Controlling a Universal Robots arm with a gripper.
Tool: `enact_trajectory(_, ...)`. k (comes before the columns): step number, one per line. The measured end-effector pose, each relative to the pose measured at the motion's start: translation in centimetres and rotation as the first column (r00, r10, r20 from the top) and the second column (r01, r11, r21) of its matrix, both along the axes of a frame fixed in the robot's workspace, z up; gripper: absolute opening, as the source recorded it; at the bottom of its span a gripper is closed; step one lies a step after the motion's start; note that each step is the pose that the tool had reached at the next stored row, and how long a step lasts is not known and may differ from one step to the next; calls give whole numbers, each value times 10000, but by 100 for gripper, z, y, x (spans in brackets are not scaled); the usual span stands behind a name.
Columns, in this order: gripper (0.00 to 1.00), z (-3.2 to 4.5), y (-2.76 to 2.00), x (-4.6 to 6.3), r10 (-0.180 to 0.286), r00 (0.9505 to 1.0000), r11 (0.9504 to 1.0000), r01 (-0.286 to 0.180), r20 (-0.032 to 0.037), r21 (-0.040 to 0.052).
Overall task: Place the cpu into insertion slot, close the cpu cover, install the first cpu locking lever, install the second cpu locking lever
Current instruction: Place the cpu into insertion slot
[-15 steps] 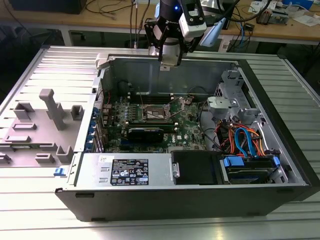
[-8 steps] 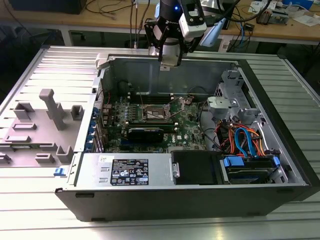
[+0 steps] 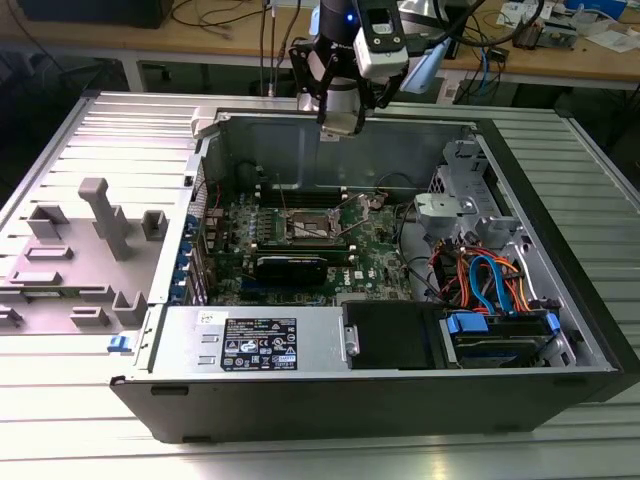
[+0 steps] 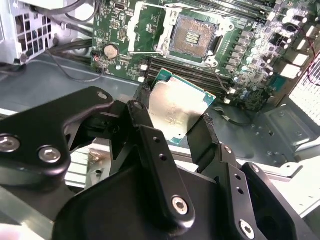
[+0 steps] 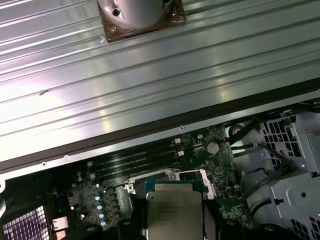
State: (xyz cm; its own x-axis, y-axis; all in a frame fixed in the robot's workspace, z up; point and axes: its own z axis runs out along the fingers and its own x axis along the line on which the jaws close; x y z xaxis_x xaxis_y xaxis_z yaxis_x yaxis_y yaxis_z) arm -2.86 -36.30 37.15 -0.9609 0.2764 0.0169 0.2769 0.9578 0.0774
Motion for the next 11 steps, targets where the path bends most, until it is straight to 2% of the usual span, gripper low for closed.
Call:
enact_trajectory(4, 54, -4, -17, 1, -245, 9997, 9997, 245, 1, -14)
enact_trajectory(7, 54, -9, -19, 2, -836, 9965, 9965, 836, 0, -17)
enact_trajectory(9, 54, -25, -19, 2, -1529, 9882, 9882, 1529, 0, -18)
enact_trajectory(11, 54, -36, -19, 2, -1969, 9804, 9804, 1969, 0, -18)
